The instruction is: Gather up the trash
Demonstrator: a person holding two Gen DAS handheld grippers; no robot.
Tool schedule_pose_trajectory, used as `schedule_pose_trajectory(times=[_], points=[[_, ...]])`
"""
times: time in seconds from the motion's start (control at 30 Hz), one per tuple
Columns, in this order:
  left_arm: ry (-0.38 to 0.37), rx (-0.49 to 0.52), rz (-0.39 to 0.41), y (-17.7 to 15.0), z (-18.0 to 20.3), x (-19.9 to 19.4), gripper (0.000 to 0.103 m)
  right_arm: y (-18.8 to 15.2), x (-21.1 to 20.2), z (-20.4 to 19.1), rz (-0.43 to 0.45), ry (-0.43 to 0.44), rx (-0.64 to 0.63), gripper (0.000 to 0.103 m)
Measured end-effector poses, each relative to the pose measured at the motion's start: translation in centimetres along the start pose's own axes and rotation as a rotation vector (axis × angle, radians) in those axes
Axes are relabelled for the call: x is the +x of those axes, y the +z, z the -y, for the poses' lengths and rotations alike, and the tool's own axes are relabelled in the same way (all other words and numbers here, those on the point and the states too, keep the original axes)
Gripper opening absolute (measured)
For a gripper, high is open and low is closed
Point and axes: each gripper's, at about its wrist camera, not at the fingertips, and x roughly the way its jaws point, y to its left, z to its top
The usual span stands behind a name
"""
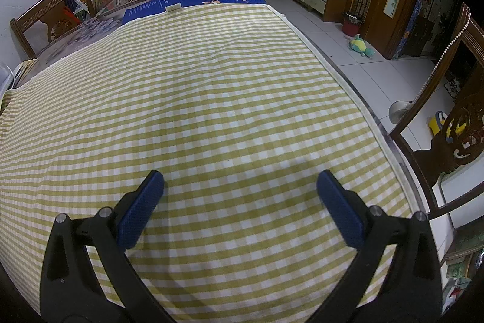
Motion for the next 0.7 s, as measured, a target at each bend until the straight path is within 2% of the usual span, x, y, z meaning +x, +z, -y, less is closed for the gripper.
schedule_pose_trajectory(times=[0.2,0.33,0.53,0.7], points=[[0.091,-0.032,0.047,1.4,-6.1,-2.4,0.095,0.0,0.0,0.0,0.0,0.0,0.0,0.1],[0.105,-0.083,0.052,1.5,-8.4,-3.3,0.095,0.0,0.0,0.0,0.0,0.0,0.0,0.1],[0.094,-0.063,0.014,0.8,-8.5,-1.9,0.095,0.0,0.0,0.0,0.0,0.0,0.0,0.1],[0.031,-0.09,-0.031,0.1,-7.1,1.0,0.095,0.0,0.0,0.0,0.0,0.0,0.0,0.1]])
